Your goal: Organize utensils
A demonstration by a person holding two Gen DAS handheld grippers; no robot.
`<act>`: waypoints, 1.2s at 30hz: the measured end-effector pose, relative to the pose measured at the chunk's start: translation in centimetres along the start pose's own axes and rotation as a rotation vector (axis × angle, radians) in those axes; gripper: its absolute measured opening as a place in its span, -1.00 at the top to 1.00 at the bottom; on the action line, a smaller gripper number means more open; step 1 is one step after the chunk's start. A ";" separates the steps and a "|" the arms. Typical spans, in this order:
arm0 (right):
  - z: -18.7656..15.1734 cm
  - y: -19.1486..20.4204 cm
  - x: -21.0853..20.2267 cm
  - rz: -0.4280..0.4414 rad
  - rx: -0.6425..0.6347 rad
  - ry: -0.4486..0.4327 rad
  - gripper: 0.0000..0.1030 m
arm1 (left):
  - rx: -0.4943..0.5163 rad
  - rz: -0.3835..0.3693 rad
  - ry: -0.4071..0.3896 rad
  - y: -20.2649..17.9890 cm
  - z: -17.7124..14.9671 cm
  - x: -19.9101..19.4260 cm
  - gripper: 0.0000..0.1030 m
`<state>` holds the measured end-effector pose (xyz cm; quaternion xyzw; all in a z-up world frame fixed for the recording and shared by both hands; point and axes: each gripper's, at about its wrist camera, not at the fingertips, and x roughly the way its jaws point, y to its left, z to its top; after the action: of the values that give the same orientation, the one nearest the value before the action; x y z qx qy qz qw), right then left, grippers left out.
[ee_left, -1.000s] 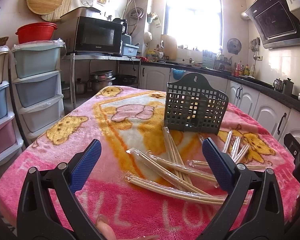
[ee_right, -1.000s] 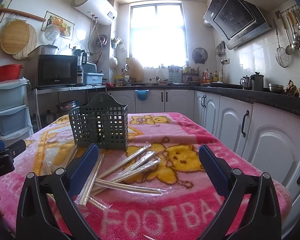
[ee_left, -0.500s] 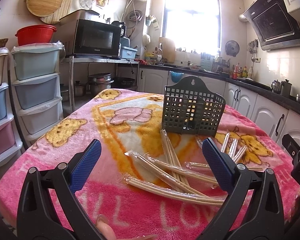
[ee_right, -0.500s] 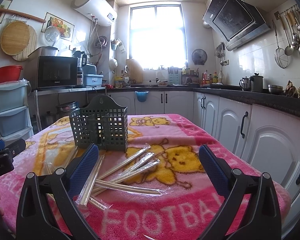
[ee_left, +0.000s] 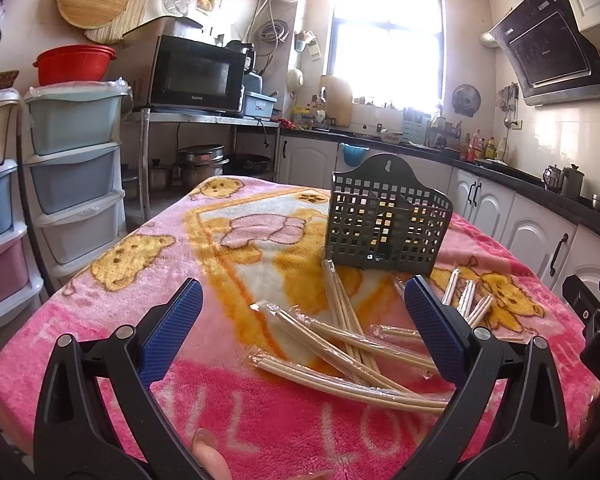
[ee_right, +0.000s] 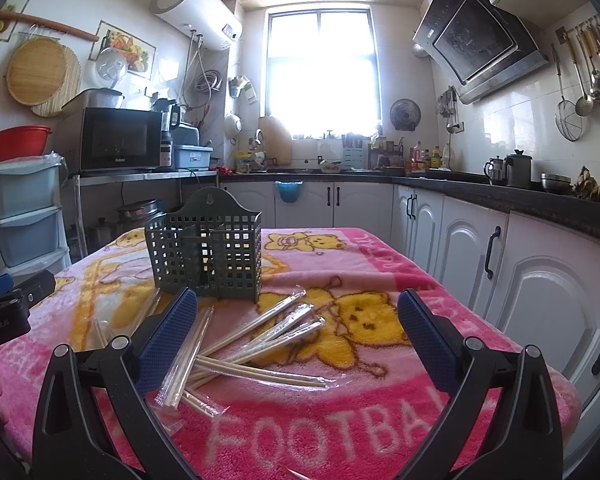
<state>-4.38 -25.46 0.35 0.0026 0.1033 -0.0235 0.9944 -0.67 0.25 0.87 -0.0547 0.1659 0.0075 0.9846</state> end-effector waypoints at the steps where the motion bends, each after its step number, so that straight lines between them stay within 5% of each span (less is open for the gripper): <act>1: 0.0 0.1 0.1 0.009 -0.001 0.007 -0.88 | -0.004 0.001 0.004 0.1 0.0 0.1 -0.81; 8: 0.4 1.4 1.9 0.076 -0.051 0.069 -0.88 | -0.051 0.023 0.076 2.0 -0.2 1.4 -0.81; 19: 1.0 4.3 7.3 0.193 -0.086 0.272 -0.88 | -0.119 -0.081 0.176 6.3 0.3 3.9 -0.81; 28: 1.5 6.0 13.0 0.248 -0.137 0.463 -0.88 | -0.228 -0.150 0.401 9.2 0.8 9.7 -0.81; 31: 1.5 6.4 15.2 0.256 -0.158 0.530 -0.86 | -0.268 -0.193 0.484 9.6 0.4 11.5 -0.75; 36: 1.1 7.2 18.9 0.278 -0.189 0.636 -0.57 | -0.293 -0.242 0.574 9.3 0.1 13.5 -0.33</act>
<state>14.71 -19.15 -2.46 -0.0682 0.4080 0.1238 0.9019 11.80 9.46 -4.45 -0.2148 0.4257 -0.1015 0.8731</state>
